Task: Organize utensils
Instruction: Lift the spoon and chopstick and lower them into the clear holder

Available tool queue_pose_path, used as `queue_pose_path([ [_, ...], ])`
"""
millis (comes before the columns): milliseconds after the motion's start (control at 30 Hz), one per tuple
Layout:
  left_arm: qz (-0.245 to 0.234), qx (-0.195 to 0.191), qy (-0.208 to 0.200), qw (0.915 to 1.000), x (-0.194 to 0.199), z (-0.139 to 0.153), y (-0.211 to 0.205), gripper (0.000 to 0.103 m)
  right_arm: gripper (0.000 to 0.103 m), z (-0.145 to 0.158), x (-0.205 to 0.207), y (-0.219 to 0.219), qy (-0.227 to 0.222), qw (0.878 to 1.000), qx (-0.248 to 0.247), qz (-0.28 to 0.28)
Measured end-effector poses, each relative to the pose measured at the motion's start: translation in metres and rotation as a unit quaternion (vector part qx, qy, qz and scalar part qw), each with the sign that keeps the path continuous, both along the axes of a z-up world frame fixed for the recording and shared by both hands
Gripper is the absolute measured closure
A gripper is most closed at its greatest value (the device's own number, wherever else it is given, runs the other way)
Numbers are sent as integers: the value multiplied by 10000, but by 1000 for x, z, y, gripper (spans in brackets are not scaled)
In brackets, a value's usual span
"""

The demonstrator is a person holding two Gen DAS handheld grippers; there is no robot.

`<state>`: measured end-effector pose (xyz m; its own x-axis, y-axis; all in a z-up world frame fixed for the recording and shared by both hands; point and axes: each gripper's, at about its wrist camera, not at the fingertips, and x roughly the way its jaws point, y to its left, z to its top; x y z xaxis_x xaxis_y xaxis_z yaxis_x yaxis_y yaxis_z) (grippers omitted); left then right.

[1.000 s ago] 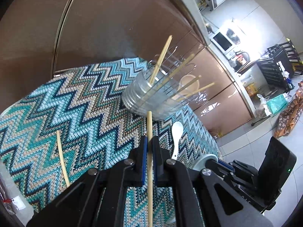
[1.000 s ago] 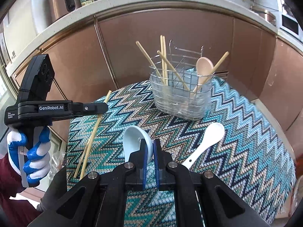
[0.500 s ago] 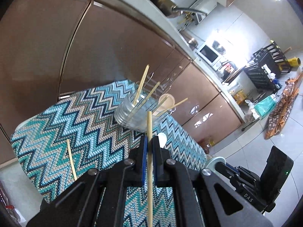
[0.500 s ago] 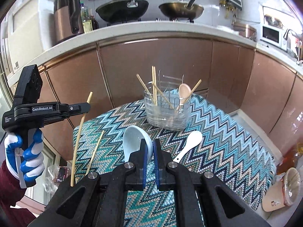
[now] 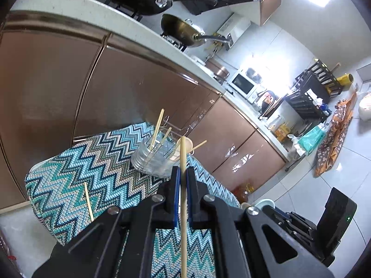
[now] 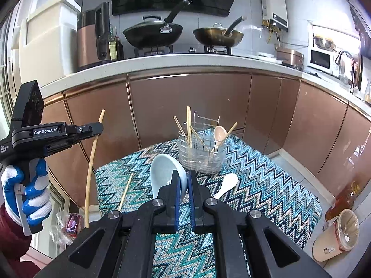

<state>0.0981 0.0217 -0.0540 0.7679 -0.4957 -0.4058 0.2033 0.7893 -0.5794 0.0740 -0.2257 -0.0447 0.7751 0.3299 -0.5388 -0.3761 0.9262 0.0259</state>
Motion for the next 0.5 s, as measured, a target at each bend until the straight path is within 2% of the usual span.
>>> queue_pose_path([
  [200, -5, -84, -256, 9996, -1, 24, 7, 98, 97, 16, 0, 2, -189, 9998, 36, -109],
  [500, -19, -123, -674, 9976, 40, 70, 4, 98, 97, 41, 39, -4, -707, 9964, 201, -419],
])
